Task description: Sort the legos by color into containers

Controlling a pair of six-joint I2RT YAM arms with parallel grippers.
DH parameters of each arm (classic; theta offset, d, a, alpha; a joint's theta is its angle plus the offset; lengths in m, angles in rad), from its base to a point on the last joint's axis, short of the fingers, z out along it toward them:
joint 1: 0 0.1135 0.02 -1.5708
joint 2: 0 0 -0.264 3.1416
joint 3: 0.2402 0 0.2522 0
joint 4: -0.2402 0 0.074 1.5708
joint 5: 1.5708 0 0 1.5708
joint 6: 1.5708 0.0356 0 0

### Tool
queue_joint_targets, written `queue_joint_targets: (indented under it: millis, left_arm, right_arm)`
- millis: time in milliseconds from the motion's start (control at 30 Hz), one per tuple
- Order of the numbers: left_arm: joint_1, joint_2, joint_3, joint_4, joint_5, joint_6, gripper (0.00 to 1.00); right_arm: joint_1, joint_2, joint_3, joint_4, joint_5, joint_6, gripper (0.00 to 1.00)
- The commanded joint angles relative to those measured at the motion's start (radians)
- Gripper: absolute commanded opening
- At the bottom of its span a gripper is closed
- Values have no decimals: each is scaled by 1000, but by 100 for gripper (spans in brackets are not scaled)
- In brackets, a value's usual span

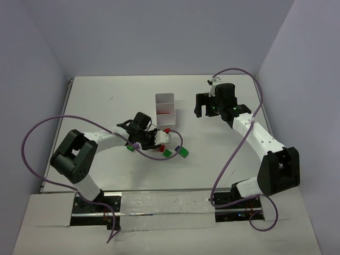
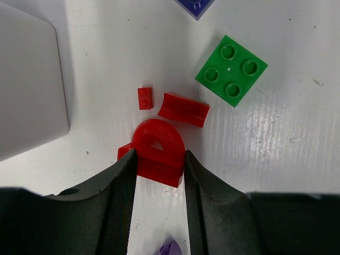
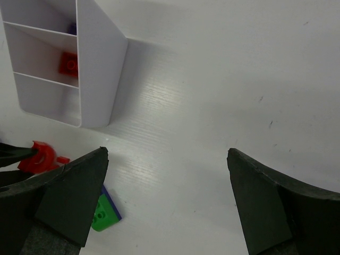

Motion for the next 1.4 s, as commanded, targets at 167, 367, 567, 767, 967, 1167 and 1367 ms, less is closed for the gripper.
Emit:
queue_joint_targets:
  millis: [167, 367, 567, 767, 967, 1167, 1367]
  left_arm:
    - [-5, -171, 133, -180, 93, -32, 24]
    - [25, -154, 359, -418, 240, -33, 16]
    - [79, -51, 541, -441, 261, -30, 14]
    - [113, 117, 715, -498, 283, -3, 15]
    - [138, 189, 772, -498, 301, -8, 16]
    - [152, 224, 789, -477, 283, -11, 17]
    - [152, 251, 803, -455, 262, -28, 19]
  right_arm:
    - [-10, -17, 13, 2, -22, -4, 100]
    - [-10, -16, 16, -1, -33, 2, 100]
    - [-9, -14, 16, -2, -38, 4, 100]
    - [-12, -19, 15, -6, -37, 2, 100]
    - [-24, -23, 7, -5, -45, 4, 100]
    - [-32, -21, -4, -2, -60, 7, 100]
    - [-36, -10, -3, 3, -72, 11, 100]
